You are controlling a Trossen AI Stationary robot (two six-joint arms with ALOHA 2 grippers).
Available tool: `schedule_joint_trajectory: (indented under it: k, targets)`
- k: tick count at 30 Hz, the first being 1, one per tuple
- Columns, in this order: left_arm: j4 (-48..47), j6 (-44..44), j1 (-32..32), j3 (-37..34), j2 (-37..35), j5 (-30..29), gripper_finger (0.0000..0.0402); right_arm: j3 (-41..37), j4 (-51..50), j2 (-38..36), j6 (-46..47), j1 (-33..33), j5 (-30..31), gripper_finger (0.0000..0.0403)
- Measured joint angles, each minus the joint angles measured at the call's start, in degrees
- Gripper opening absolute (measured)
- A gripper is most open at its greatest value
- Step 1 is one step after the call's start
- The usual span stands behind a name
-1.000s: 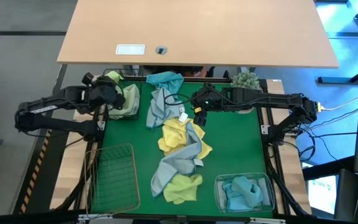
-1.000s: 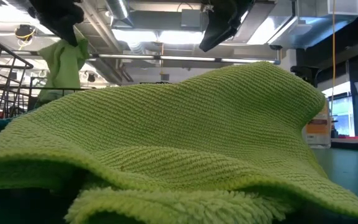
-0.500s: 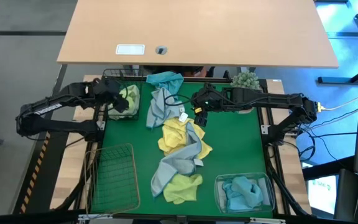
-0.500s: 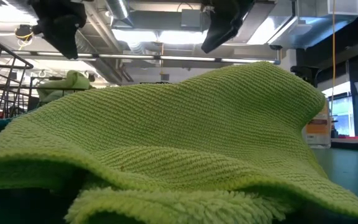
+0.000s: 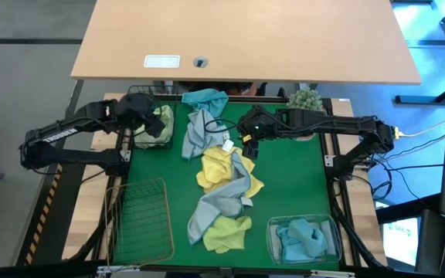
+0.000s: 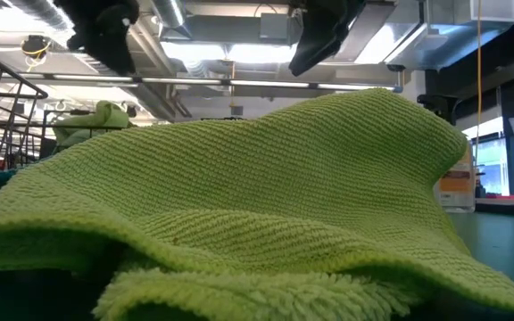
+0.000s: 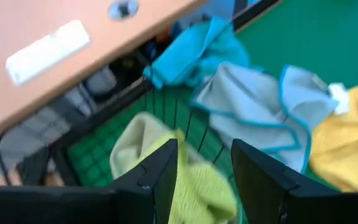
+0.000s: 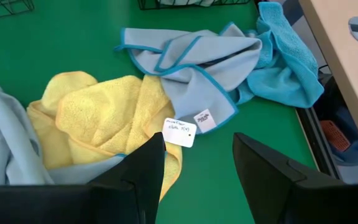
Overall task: Sort microfiber towel by color & place in baskets
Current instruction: Put the top light blue microfiber cloth into the transparent bin
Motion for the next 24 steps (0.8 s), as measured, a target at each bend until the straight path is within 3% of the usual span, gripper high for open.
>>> schedule_joint_trajectory:
  k: [5, 11, 24]
  targets:
    - [8.2, 2.3, 0.0, 0.0, 0.3, 0.3, 0.0145, 0.0, -0.3, 0.0, 0.0, 0.0, 0.0, 0.0188]
    - [15.7, 3.0, -0.1, 0.0, 4.0, 7.2, 0.0145, 0.0, -2.8, 0.0, 0.0, 0.0, 0.1, 0.0188]
    - [19.6, 3.1, -3.5, 0.0, 25.2, 8.8, 0.0144, 0.0, -3.0, 0.0, 0.0, 0.0, 0.1, 0.0188]
